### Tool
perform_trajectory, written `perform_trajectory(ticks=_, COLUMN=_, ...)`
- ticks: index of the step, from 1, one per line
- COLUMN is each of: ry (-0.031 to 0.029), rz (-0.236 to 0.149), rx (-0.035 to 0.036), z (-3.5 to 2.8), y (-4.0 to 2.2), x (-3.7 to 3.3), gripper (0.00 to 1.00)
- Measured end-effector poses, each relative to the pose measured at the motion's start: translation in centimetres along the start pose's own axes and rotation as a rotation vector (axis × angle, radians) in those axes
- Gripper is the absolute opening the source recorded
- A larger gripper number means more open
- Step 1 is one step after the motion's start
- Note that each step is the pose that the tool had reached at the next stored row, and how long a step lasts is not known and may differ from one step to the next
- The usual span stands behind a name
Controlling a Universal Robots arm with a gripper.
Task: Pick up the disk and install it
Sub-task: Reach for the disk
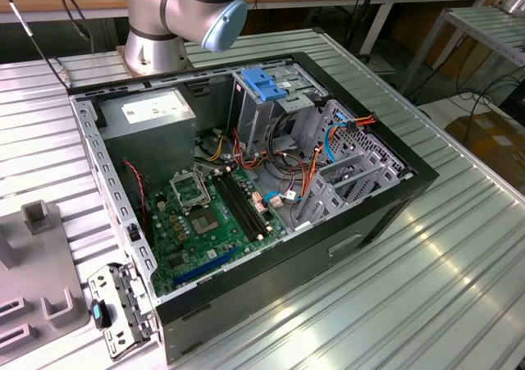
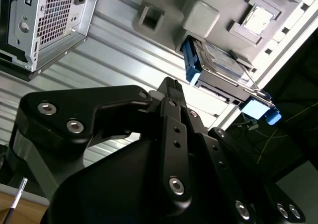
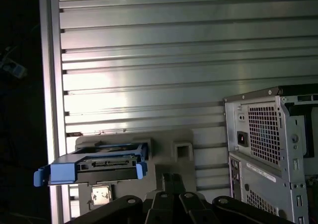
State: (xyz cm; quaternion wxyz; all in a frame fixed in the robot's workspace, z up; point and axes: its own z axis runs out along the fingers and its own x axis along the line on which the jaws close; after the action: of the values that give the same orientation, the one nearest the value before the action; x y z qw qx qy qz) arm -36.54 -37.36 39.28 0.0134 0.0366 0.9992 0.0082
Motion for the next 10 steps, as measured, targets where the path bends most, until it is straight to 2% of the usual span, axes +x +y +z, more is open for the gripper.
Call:
perform_trajectory(ticks=5, ry=0.0002, rz=0.0, rx=0.0, z=-0.02, y=-0.04, x=0.54, gripper=0.11)
perform_trajectory(ticks=6, ry=0.0003, rz=0.0, rx=0.0, z=-0.02, y=-0.06, x=0.86, gripper=0.11)
perform_trajectory(ticks=10, ry=0.0002, rz=0.0, rx=0.0, z=-0.04, y=-0.1, x=1.38, gripper=0.11)
